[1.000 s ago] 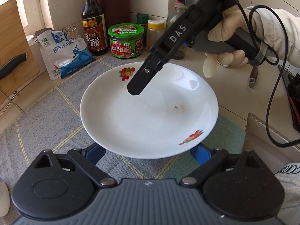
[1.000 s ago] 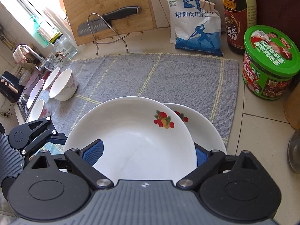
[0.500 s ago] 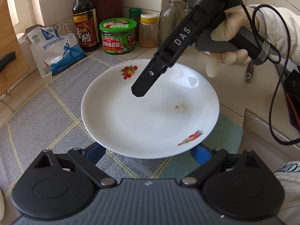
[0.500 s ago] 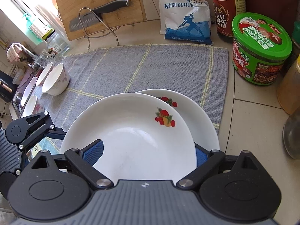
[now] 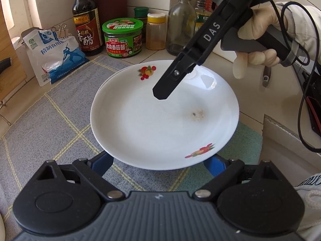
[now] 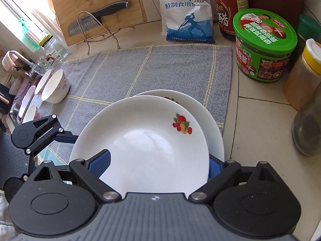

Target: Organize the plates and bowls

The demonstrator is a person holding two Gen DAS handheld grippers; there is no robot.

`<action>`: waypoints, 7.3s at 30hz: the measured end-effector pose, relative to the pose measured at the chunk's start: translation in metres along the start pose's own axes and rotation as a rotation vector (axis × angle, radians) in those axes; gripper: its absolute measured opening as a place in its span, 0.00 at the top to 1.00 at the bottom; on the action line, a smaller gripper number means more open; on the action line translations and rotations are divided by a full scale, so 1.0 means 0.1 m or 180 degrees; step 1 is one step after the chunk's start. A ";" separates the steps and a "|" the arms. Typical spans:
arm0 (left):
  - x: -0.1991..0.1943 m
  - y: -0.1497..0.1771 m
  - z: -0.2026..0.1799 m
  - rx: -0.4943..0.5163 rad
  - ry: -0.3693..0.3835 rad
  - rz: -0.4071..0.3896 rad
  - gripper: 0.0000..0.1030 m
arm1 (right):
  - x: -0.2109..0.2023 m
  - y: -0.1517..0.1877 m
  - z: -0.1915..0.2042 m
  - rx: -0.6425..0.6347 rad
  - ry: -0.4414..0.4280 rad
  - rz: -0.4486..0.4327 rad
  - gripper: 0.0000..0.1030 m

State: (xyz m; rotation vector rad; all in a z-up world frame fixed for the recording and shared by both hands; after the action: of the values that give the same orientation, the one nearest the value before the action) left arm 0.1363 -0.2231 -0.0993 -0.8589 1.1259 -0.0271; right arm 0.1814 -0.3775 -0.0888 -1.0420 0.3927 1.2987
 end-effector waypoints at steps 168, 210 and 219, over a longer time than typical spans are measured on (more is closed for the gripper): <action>-1.50 2.14 1.29 -0.1577 -0.1641 -0.0197 0.17 | 2.09 -0.18 3.03 -0.1608 -0.0766 0.0393 0.29; -1.15 1.72 0.89 -0.1075 -0.0767 -0.0243 0.09 | 1.59 0.10 2.37 -0.1030 -0.0416 0.0255 0.03; -1.38 1.83 0.99 -0.1094 -0.0895 -0.0256 0.09 | 1.56 -0.03 2.41 -0.1144 -0.0370 0.0157 0.01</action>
State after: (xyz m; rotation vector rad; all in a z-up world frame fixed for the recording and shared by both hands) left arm 0.0795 0.0201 -0.0894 -1.1744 0.8420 0.2204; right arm 0.1564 -0.0916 -0.0802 -1.2531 0.0970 1.5008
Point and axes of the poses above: each gripper's, at about its wrist camera, not at the fingertips, and x roughly the way its jaws point, z to its left, y to its underside, the point moved 5 cm from there along x, roughly the way its jaws point, and after that the axes turned 13 degrees about -y, right-handed, at the moved point
